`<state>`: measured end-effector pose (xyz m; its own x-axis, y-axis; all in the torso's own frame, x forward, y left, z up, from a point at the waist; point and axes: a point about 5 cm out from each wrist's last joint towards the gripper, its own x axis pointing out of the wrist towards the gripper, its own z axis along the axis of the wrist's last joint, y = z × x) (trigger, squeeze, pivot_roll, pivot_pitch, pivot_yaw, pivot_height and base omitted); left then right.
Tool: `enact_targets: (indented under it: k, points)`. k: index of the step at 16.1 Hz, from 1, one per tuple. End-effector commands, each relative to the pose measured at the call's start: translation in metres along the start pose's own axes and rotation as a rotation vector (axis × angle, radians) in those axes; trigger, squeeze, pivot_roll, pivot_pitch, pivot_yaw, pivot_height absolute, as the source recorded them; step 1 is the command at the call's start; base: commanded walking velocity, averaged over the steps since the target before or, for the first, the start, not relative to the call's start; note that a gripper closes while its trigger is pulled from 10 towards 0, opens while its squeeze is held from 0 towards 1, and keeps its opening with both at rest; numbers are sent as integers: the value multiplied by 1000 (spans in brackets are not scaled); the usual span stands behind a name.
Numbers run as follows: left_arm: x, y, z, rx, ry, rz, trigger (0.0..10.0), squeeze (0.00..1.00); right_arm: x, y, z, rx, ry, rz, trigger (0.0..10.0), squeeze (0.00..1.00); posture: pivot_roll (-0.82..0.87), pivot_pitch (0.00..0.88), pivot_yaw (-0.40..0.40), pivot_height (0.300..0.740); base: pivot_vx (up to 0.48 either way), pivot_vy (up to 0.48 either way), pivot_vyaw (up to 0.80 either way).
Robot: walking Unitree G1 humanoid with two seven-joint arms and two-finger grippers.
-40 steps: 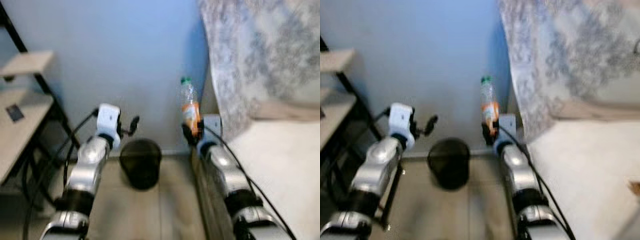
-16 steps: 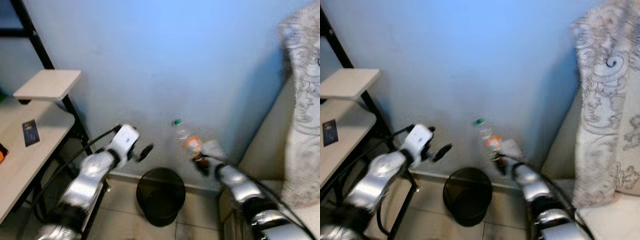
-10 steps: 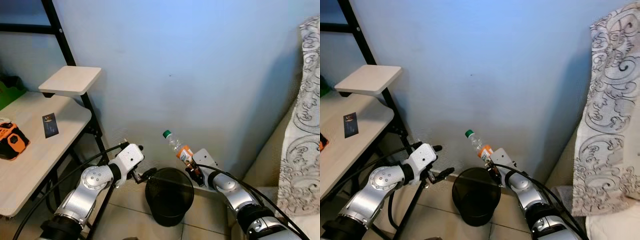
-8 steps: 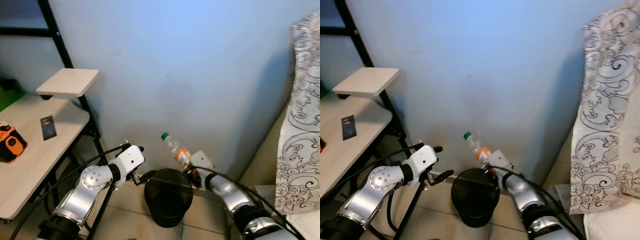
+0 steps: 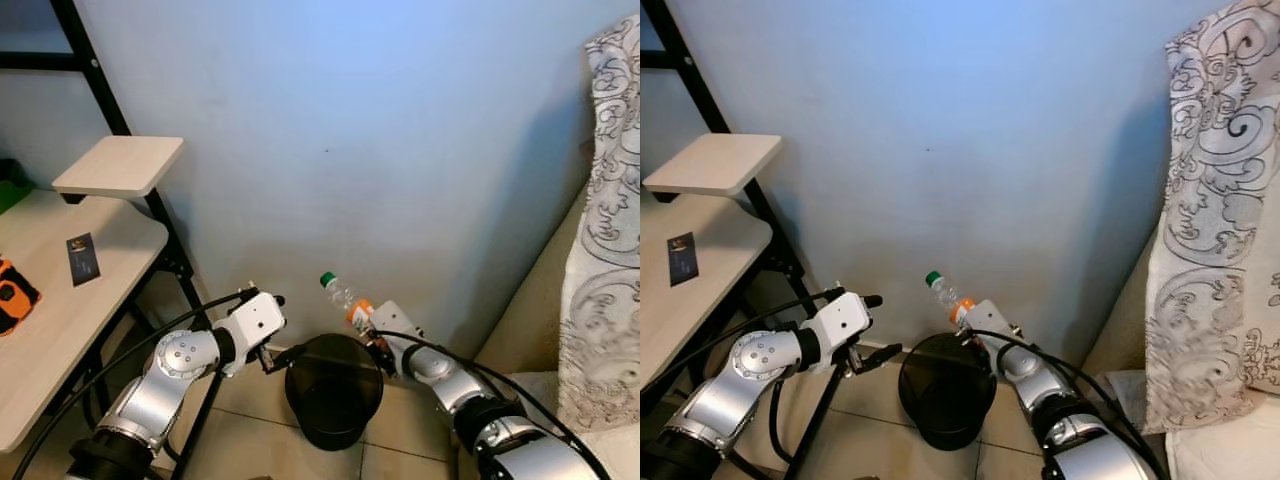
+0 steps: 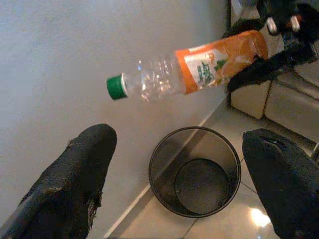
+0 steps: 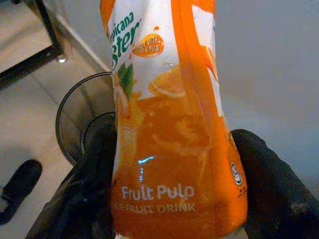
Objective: Clean up the room
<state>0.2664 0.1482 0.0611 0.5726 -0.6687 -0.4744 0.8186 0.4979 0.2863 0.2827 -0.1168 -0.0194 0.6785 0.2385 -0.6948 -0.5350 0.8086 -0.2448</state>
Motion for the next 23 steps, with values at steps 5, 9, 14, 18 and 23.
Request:
enact_targets:
  k: [5,9,14,18,23]
  points:
    - [-3,4,3,17,2,0,10000,0,3,9,14,6,-31,53,10000,1000,21,0,59,740,0,0,0]
    - [-4,5,3,26,10,-5,10000,0,3,14,11,25,-36,80,10000,1000,18,0,65,740,0,0,0]
    - [-3,4,2,33,13,-15,10000,0,1,19,3,35,-28,133,10000,1000,14,0,68,740,0,0,0]
    - [-1,3,3,26,9,-24,10000,0,0,15,4,245,-70,123,10000,1000,10,0,71,740,0,0,0]
    - [7,7,7,-48,-23,39,10000,0,-10,-8,26,296,-352,51,10000,1000,-1,0,86,740,0,0,0]
